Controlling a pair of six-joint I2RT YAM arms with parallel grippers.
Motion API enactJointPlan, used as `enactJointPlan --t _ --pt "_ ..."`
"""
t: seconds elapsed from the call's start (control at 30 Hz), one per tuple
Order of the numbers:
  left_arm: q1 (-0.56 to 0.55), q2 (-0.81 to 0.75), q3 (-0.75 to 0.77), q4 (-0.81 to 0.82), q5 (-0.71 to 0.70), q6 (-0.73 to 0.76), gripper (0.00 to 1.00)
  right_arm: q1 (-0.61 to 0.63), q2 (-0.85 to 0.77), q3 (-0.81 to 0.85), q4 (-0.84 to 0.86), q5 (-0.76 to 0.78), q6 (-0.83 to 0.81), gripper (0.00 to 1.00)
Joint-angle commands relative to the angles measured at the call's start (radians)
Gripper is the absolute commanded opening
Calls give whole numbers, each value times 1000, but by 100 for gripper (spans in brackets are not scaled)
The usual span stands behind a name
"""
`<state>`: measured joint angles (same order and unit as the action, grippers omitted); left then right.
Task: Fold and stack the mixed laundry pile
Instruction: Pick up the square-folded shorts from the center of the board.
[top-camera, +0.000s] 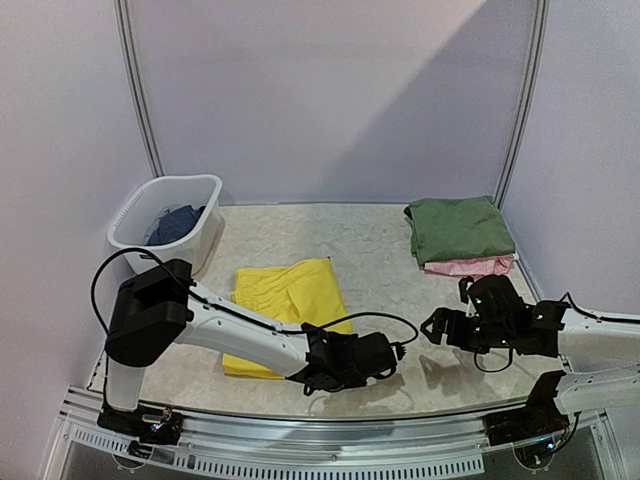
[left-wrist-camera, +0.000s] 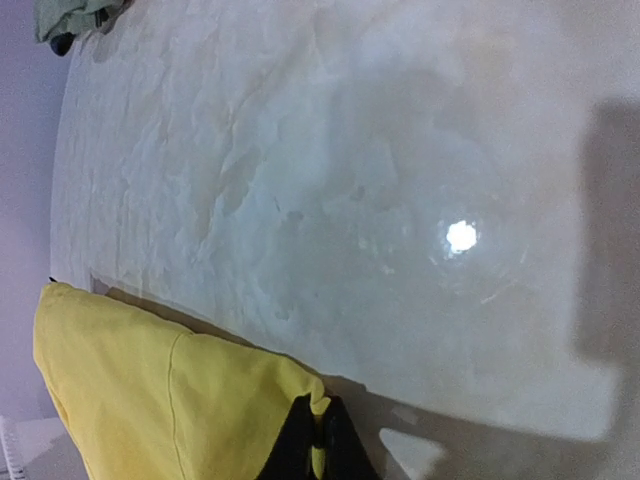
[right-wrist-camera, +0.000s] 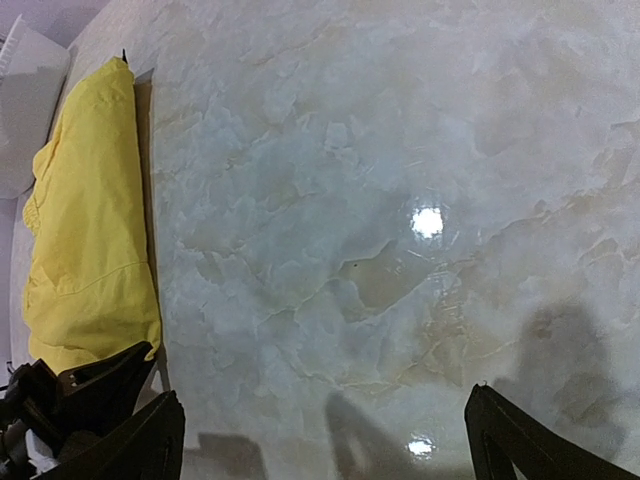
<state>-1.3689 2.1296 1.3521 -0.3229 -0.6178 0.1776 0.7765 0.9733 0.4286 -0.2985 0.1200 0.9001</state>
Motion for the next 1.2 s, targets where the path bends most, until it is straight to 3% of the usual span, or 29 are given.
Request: enactJointPlan --t 0.0,0.33,0.63,0.87,1.17 --pt "21 -10 -80 141 -78 20 0 -14 14 -25 106 -69 -11 99" --pt "25 -280 -343 417 -37 -38 0 -46 192 0 461 -348 46 99" --pt "21 -378 -467 516 -15 -85 0 22 574 130 857 -538 146 99" --pt "11 -405 -499 528 -6 -92 0 55 876 233 1203 -672 312 95" --pt "-15 -494 -536 517 3 -83 0 59 1069 315 1301 -732 409 92"
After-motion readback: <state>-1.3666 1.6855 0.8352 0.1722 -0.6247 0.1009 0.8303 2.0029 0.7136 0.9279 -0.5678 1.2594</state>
